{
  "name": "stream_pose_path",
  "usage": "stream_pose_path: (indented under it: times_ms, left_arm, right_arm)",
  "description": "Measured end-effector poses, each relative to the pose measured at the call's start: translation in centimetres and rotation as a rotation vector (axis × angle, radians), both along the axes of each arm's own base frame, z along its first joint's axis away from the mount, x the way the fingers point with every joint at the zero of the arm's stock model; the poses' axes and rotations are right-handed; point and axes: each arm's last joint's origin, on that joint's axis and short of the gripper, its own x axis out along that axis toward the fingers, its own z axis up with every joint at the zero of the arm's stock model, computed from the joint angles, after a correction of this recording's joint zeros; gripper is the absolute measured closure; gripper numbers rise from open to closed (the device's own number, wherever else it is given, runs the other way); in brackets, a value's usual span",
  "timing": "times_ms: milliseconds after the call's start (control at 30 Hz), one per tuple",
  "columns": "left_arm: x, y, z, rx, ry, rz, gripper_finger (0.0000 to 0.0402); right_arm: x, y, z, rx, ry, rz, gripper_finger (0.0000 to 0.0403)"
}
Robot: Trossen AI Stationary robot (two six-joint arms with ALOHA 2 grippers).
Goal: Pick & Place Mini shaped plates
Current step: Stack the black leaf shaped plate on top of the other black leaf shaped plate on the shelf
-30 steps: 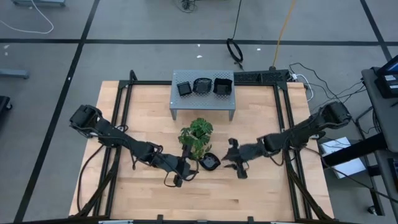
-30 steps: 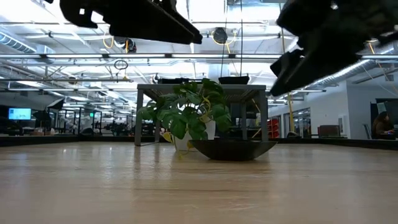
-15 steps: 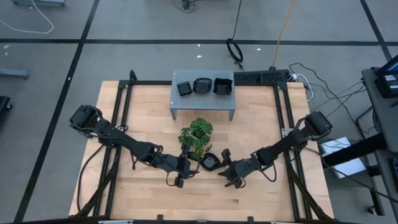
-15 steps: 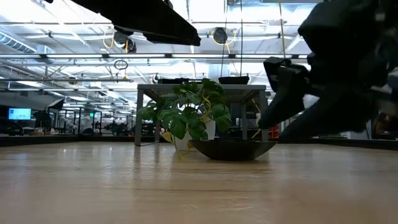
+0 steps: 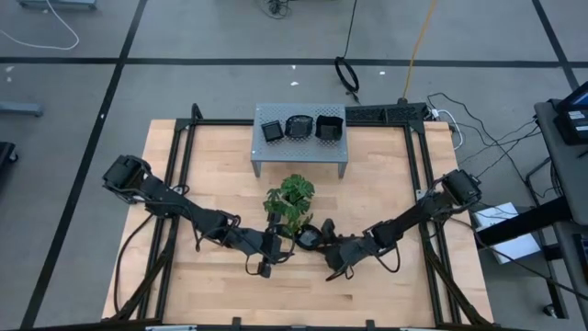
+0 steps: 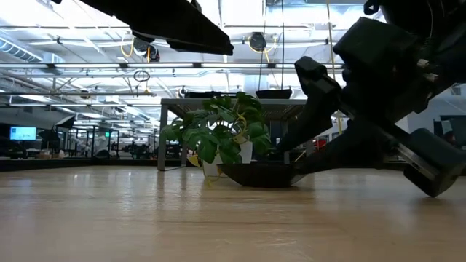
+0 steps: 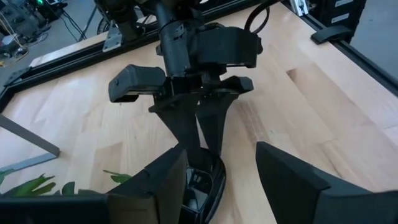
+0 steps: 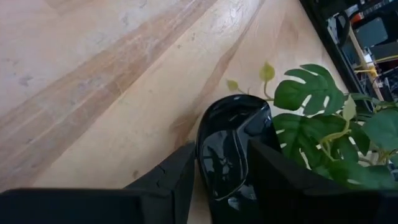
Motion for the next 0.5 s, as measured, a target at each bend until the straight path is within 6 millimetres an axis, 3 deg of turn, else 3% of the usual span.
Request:
stream_pose_path:
  times_ms: [233,500]
  left_arm:
    - [0.00,0.00,0.00,-0.010,0.001,0.005,0.0205]
    - [0.00,0.00,0.01,-0.009,0.000,0.005,0.0209]
  right_arm:
    - [-0.17,-0.15,-0.23,0.005,0.030,-0.017,0.0272]
    - [-0.43,-0.35,-0.58,0.050,0.068,-0.067,0.0306]
